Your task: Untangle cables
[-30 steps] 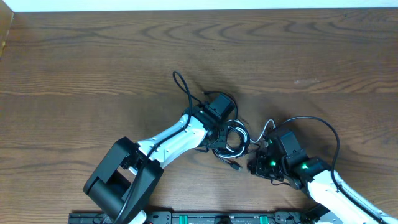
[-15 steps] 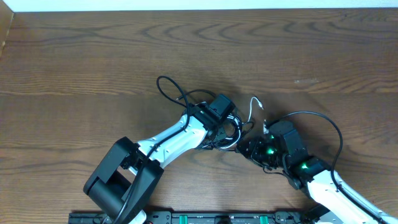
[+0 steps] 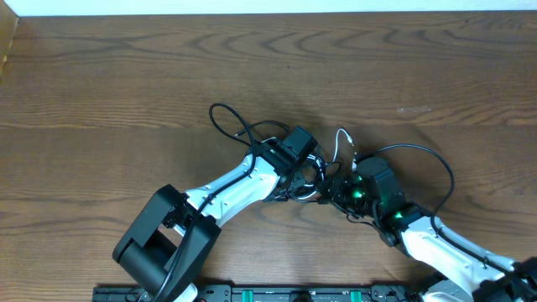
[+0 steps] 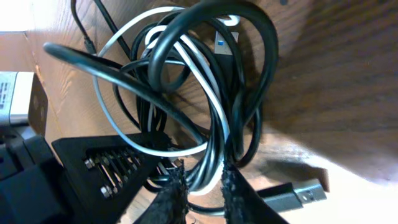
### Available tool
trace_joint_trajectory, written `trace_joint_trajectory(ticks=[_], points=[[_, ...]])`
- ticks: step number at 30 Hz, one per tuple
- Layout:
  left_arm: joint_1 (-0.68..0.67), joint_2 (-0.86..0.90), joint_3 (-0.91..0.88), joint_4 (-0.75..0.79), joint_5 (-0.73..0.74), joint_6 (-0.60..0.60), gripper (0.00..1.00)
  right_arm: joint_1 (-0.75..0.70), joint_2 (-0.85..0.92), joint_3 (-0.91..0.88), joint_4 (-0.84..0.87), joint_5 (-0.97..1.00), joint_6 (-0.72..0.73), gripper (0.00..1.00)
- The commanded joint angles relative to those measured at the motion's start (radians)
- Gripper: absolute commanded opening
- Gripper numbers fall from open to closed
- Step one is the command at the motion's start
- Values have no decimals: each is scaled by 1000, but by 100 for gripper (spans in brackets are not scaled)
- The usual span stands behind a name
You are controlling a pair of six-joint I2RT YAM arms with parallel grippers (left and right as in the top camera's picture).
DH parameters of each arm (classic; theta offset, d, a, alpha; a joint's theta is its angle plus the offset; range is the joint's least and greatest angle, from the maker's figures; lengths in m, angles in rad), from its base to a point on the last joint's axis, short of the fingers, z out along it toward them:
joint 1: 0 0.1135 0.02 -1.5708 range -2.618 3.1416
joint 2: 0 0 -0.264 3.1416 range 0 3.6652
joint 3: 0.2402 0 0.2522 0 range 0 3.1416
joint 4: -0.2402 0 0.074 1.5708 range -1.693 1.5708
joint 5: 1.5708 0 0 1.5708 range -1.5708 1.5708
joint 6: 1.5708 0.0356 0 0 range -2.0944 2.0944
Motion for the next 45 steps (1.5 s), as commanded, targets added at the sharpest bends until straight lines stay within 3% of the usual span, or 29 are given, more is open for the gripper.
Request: trace_joint_trajectory(ticks=[1, 13, 25, 39, 42, 45], points=[[-1, 13, 13, -3, -39, -9, 8, 5, 47, 3, 4, -6, 59, 14], [-1, 13, 13, -6, -39, -9, 8, 29, 151, 3, 138, -26, 146, 13], [-1, 13, 13, -14, -15, -9, 8, 73, 151, 3, 174, 92, 171, 16], [-1, 13, 13, -10, 34, -10, 8, 105, 246, 3, 172, 166, 178, 10], [-1, 13, 13, -10, 37, -9, 8, 105, 303, 3, 214, 139, 184, 1], [-1, 13, 13, -10, 37, -9, 8, 105, 330, 3, 210, 128, 184, 1]])
